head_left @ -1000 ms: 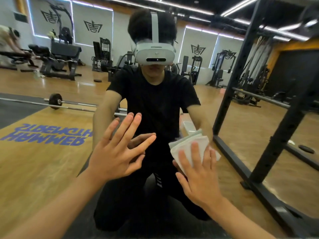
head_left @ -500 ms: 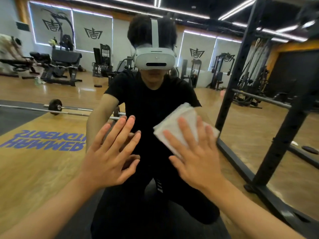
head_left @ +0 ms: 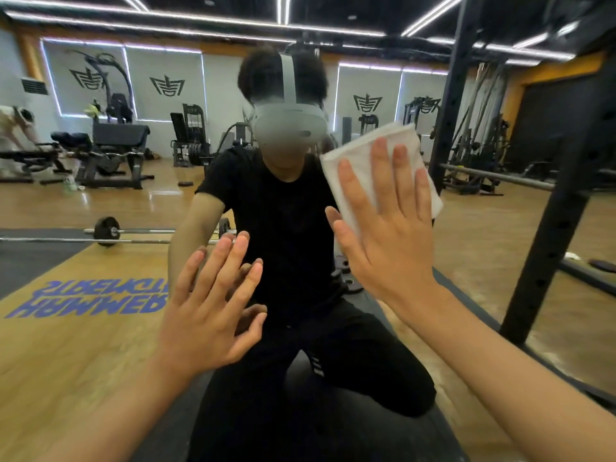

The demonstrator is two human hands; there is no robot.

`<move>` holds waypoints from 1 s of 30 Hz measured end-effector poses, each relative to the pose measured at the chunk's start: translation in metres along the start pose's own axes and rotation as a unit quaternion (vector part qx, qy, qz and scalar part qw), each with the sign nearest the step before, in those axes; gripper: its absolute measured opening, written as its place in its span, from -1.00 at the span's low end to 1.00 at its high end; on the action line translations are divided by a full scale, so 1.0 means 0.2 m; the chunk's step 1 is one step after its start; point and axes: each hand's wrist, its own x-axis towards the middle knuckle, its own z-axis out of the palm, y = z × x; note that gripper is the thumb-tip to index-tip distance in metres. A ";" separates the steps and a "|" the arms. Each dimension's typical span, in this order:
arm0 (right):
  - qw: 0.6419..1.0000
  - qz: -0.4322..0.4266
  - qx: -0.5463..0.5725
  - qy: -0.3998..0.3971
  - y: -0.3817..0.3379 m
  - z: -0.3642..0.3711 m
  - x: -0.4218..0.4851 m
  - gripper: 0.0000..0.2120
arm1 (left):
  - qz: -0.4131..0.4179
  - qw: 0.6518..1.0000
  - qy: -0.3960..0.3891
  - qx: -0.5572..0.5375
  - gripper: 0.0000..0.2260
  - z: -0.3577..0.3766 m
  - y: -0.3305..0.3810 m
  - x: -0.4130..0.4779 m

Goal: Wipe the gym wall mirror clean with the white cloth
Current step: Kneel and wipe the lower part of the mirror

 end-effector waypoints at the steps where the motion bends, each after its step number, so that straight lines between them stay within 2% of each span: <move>1: 1.000 0.005 -0.002 -0.007 0.02 0.01 -0.05 -0.37 | -0.001 1.000 -0.001 0.001 -0.33 0.00 0.00 0.00; 6: 0.997 0.067 0.017 -0.039 -0.13 -0.01 -0.07 -0.38 | 0.002 1.000 -0.009 0.005 -0.34 -0.01 0.01 0.01; 9: 0.996 0.059 0.063 -0.028 -0.32 0.00 0.01 -0.41 | -0.001 1.000 -0.006 0.003 -0.32 0.00 0.00 0.00; 13: 0.996 -0.017 0.078 -0.050 -0.32 0.05 -0.17 -0.42 | -0.002 1.000 -0.010 0.006 -0.32 0.00 0.00 0.00; 18: 0.979 -0.126 0.009 -0.161 -0.08 0.15 -0.87 -0.40 | 0.001 1.000 -0.002 0.011 -0.35 -0.01 0.00 0.01; 20: 0.972 -0.133 0.014 -0.191 -0.01 0.12 -1.03 -0.44 | 0.005 1.000 -0.006 0.014 -0.34 0.00 0.00 0.02; 22: 0.977 -0.103 0.039 -0.183 0.00 0.08 -0.94 -0.47 | 0.005 1.000 -0.009 0.021 -0.33 0.00 0.00 0.01; 27: 0.994 0.029 0.070 -0.078 -0.14 0.00 -0.20 -0.42 | 0.001 1.000 -0.006 0.013 -0.33 0.00 0.00 0.01; 30: 0.996 0.017 0.074 -0.043 -0.23 0.02 -0.11 -0.42 | 0.000 1.000 -0.015 0.012 -0.32 0.00 0.00 0.01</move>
